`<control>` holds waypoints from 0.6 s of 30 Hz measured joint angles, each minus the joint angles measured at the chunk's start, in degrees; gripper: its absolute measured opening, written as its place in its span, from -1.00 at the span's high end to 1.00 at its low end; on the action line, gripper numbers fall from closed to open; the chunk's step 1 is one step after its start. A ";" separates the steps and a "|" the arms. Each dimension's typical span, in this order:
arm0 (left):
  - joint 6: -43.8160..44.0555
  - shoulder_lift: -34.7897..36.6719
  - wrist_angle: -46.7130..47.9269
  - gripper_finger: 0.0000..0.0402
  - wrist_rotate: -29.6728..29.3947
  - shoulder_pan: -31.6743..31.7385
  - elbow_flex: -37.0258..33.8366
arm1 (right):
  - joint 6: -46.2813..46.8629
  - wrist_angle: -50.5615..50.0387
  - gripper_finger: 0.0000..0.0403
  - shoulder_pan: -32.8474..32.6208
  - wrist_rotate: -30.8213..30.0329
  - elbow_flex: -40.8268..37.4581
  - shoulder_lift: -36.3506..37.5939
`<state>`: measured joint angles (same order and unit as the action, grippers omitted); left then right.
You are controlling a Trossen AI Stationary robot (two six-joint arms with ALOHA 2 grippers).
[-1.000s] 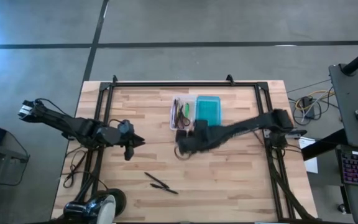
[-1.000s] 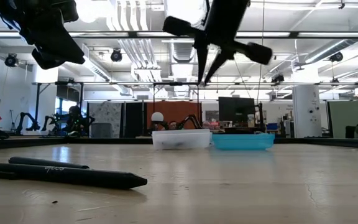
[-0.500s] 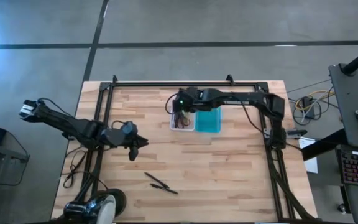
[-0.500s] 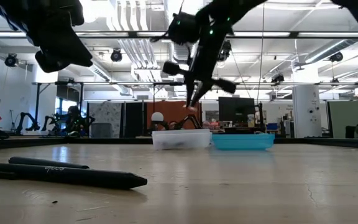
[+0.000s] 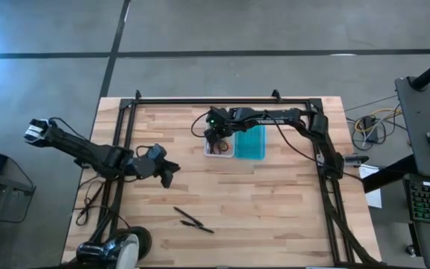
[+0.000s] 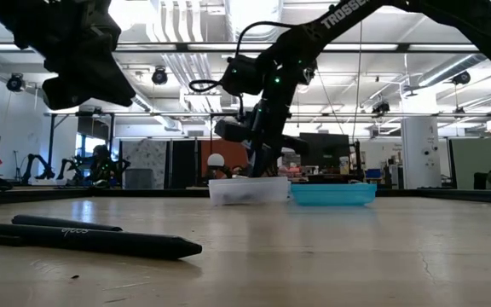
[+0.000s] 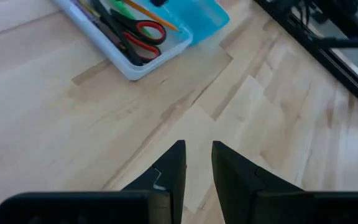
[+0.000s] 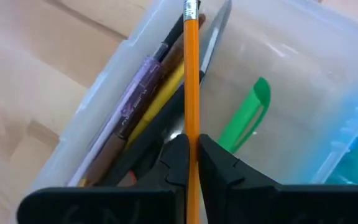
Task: Pick & place school supplies into a supply box
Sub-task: Put the pencil into the supply box, then put the black pen into the supply box
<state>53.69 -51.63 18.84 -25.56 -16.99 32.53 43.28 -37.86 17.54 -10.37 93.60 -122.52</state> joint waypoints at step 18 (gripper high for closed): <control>-15.13 -1.10 -0.23 0.69 9.71 -0.11 0.00 | -6.12 -0.79 -0.01 -5.91 -0.08 0.57 8.09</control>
<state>38.56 -52.73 18.61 -15.85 -17.10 32.53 37.16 -38.65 11.63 -10.45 94.17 -114.43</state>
